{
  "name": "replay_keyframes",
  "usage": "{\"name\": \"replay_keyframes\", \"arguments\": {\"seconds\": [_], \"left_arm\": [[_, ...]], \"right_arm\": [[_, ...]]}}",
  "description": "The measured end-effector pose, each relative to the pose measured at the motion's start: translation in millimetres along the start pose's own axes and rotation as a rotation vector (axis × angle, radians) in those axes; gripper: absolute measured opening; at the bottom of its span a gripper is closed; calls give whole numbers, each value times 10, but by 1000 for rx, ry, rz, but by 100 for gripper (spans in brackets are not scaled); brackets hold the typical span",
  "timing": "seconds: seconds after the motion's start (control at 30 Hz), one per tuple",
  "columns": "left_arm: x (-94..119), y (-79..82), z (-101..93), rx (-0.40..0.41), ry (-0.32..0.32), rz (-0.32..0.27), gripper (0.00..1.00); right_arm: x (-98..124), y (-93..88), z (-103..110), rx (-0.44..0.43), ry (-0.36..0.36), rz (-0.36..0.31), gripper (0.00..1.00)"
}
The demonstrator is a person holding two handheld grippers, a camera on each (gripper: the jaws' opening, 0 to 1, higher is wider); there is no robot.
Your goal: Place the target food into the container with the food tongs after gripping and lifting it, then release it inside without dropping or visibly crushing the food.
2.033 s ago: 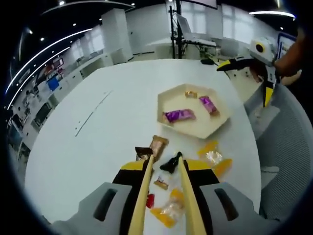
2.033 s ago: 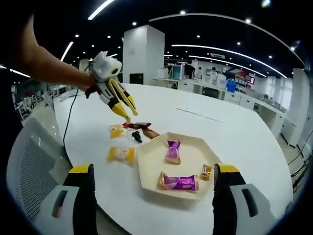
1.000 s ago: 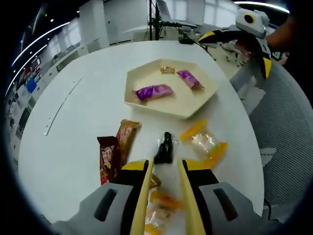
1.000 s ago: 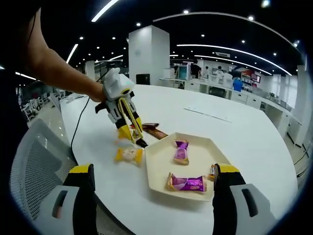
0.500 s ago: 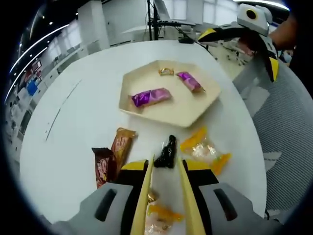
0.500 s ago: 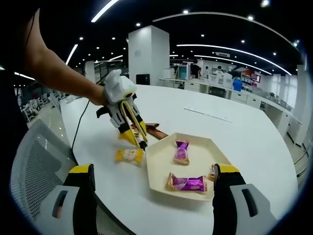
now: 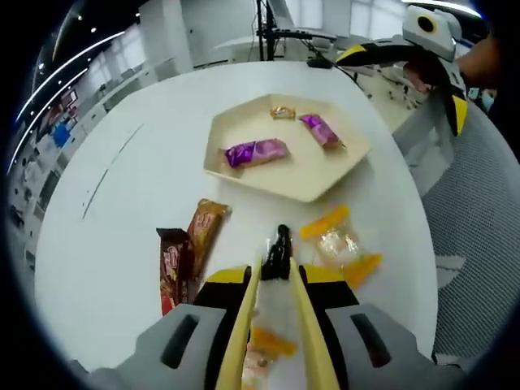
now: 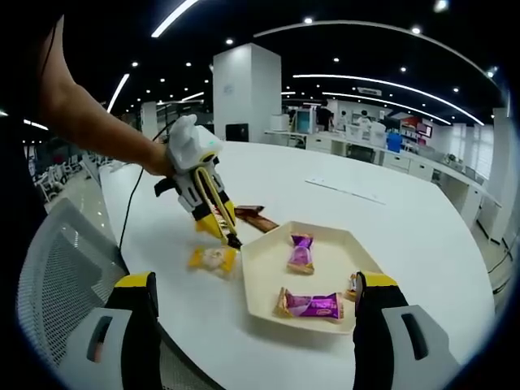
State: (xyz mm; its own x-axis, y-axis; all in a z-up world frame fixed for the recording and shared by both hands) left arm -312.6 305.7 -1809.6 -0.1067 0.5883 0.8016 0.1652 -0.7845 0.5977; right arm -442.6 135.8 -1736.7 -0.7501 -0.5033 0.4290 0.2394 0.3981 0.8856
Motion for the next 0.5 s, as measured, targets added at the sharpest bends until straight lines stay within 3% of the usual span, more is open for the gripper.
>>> {"name": "replay_keyframes", "arguments": {"seconds": [0.1, 0.33, 0.43, 0.47, 0.5], "left_arm": [[1, -41, -28, -19, -13, 6, 23], [-39, 104, -17, -50, -26, -23, 24], [-93, 37, -37, -58, -41, 29, 23], [-108, 67, -58, 4, -59, 2, 22], [-111, 40, -43, 2, -50, 18, 22]], "right_arm": [[0, 0, 7, 1, 3, 1, 99], [-11, -6, 26, 2, 13, 6, 99], [-12, -11, 29, 4, 14, 9, 99], [-12, -10, 28, 4, 14, 9, 99], [-11, -10, 28, 4, 13, 9, 99]]}}
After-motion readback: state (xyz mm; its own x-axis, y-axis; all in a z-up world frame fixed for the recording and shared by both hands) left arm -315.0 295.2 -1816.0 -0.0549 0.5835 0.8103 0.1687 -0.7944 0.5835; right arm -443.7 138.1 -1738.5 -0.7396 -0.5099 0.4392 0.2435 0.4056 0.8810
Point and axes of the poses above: the point that each gripper's makers call its tool centre point, and the gripper's own axes: x roughly backward along the fingers, z roughly to its left, y roughly out of its top, the point moved 3 cm from there along x, roughly backward along the fingers, and after that the axes turned 9 degrees about x, right-handed, at the moved point
